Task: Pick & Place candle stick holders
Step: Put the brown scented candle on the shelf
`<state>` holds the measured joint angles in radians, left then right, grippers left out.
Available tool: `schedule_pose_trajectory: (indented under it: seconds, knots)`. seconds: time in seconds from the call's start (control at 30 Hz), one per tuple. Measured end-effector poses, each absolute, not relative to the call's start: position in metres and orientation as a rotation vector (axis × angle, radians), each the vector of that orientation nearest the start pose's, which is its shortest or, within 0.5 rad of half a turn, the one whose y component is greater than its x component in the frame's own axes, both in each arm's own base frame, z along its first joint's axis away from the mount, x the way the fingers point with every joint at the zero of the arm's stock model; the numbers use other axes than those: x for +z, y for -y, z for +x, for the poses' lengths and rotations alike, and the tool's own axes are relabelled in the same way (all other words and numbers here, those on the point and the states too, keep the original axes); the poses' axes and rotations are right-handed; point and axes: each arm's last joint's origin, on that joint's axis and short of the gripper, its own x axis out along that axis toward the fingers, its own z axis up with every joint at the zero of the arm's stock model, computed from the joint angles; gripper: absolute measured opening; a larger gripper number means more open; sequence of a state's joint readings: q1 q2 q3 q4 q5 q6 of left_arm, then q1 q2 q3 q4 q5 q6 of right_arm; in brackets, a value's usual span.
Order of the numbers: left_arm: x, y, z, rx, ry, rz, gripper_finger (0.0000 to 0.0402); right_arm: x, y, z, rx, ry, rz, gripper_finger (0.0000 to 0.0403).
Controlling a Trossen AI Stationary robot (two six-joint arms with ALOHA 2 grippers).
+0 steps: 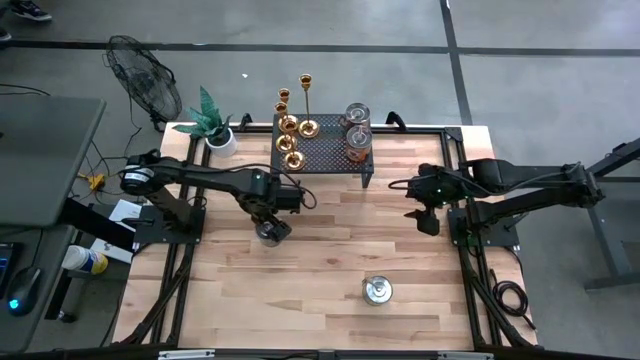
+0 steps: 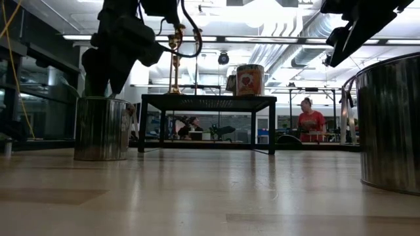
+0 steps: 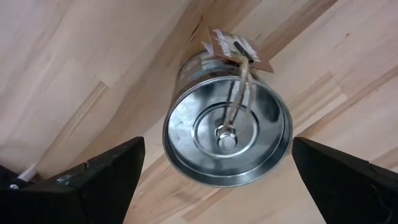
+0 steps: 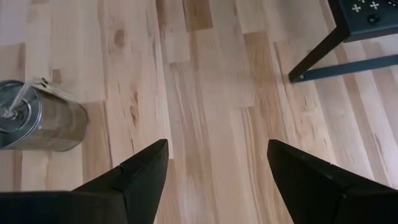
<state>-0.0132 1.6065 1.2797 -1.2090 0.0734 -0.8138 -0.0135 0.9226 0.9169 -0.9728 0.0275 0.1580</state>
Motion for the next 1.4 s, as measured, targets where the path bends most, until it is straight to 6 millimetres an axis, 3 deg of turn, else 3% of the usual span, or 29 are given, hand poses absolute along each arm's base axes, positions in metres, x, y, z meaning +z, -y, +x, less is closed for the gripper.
schedule_pose_trajectory:
  seconds: [0.83,1.4]
  knots:
    - [0.2492,0.0057,0.2885,0.546,-1.429,-0.695,0.0399,0.2927,0.0030,0.1605,-0.130,-0.965,0.160,0.0268]
    - [0.2494,0.0064,0.2887,0.612,-1.417,-0.808,0.0399,0.2927,0.0030,0.1606,-0.132,-0.965,0.163,0.0266]
